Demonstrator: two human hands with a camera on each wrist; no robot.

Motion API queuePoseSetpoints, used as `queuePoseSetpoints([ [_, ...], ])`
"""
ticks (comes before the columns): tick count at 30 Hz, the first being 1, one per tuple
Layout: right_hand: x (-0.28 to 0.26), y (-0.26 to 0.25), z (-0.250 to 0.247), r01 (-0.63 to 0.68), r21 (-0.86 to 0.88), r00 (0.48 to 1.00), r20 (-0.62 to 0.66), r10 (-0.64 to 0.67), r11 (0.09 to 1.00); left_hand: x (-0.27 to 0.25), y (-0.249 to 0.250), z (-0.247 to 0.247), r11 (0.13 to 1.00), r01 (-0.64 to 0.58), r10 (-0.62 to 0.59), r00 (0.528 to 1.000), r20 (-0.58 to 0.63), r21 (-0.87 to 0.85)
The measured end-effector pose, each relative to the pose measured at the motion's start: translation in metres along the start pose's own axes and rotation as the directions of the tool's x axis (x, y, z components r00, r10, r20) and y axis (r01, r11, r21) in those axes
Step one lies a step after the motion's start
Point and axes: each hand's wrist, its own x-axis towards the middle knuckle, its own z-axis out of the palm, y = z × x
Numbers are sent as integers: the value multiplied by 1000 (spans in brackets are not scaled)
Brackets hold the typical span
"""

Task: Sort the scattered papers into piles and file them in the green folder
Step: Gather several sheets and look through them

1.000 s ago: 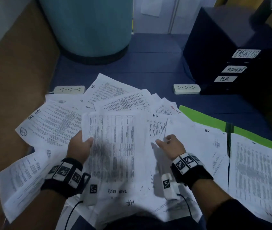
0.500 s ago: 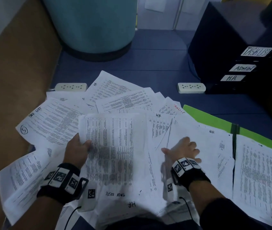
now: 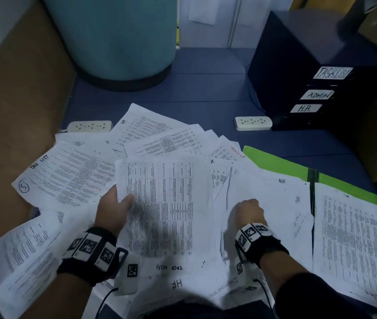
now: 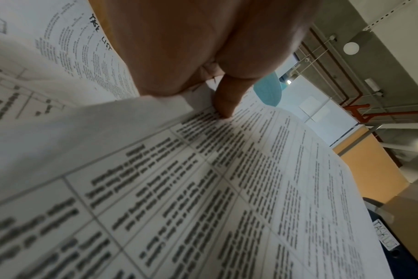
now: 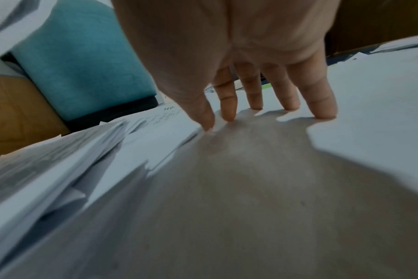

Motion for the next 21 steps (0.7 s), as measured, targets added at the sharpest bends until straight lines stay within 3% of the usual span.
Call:
queuePoseSetpoints([
  [5, -8, 6, 17, 13, 47, 995, -104, -8, 999, -4, 3, -3, 999, -7, 7, 1000, 1, -47],
  [10, -10, 12, 10, -8, -4, 1000, -29, 8, 1000, -6, 4, -5, 992, -2, 4, 1000, 20, -126],
  [13, -12, 23, -5, 73, 250, 993, -105, -48, 965, -8, 6, -7, 984, 8, 0, 999, 48, -179],
  [16, -27, 34, -30, 242, 477, 951, -287, -110, 845, -7, 9, -7, 968, 37, -15, 996, 88, -249],
  [18, -43, 34, -45, 388, 588, 909, -371, -190, 709, -6, 13, -6, 949, 58, -20, 992, 125, -309],
  [21, -73, 24, -61, 461, 774, 881, -342, -326, 435, -5, 24, -4, 942, 58, 2, 984, 178, -332],
])
